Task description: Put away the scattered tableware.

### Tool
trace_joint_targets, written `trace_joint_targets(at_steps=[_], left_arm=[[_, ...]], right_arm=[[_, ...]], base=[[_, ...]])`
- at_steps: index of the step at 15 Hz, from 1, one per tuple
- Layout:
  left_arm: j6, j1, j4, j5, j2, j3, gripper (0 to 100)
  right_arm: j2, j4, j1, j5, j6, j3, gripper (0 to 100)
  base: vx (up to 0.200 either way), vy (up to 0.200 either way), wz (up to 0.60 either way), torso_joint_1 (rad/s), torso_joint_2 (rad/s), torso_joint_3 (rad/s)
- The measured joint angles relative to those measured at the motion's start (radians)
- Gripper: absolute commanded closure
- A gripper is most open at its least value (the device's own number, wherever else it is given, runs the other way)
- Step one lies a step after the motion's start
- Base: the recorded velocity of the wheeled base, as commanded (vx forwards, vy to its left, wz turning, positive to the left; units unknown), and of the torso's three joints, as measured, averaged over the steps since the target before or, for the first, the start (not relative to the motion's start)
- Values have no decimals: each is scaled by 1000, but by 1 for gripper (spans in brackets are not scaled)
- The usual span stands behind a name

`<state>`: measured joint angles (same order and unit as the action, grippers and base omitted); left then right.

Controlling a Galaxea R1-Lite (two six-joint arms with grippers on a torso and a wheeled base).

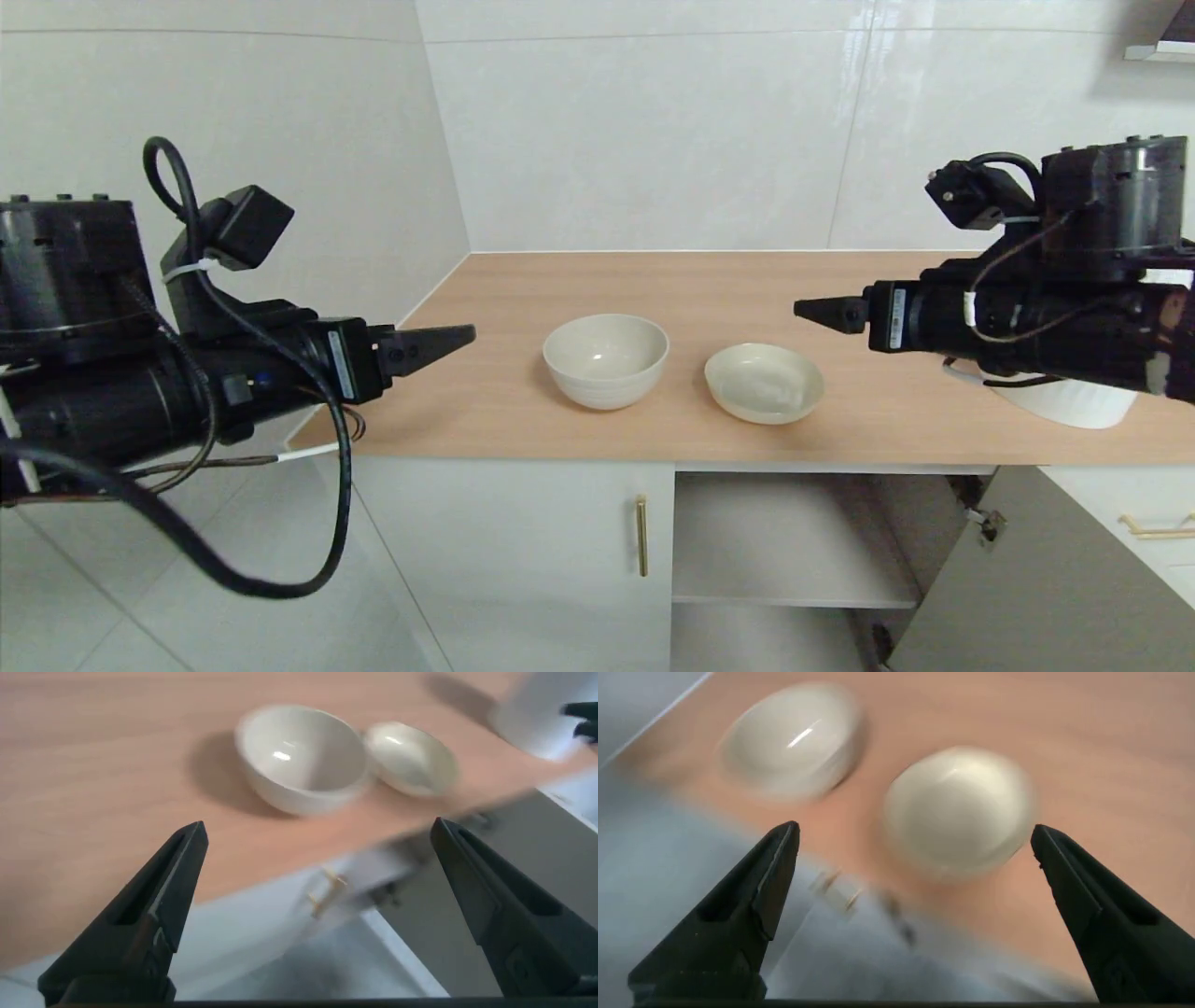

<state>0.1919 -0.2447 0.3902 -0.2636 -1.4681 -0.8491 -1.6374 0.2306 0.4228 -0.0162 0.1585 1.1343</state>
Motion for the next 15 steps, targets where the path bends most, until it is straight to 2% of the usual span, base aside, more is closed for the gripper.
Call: trace_joint_targets(at_steps=[2,4,7,8,9,10,12,15], left_arm=[[56,2,-35,26,-64,-87,0],[125,-3,-161,31,-122,-217,0],[228,-19,-493,32,-212,-496,0],[262,-26,-646,32,-252,-620,0],[285,-30,-760,34,-294,-719,0],[301,-33,-834,41,-345,-792,0],[321,-40,-872,72,-455,-876,0],[330,-75,-808,153,-585,-919,0]], right_arm=[[-80,-67,-26,-28,81,97,0],[-130,-69,-43,-37,98,120,0],[-166,-69,-50,-50,102,122,0],[-171,-70,-50,-65,105,120,0],[-175,-69,-50,-83,106,119,0],[-179,-69,-49,-97,106,117,0],[-186,-69,-39,-111,107,115,0],[-196,-61,-34,-122,107,114,0]], base=[[0,0,0,0,0,0],[0,0,0,0,0,0],[0,0,0,0,0,0],[0,0,0,0,0,0],[0,0,0,0,0,0],[0,0,0,0,0,0],[0,0,0,0,0,0],[0,0,0,0,0,0]])
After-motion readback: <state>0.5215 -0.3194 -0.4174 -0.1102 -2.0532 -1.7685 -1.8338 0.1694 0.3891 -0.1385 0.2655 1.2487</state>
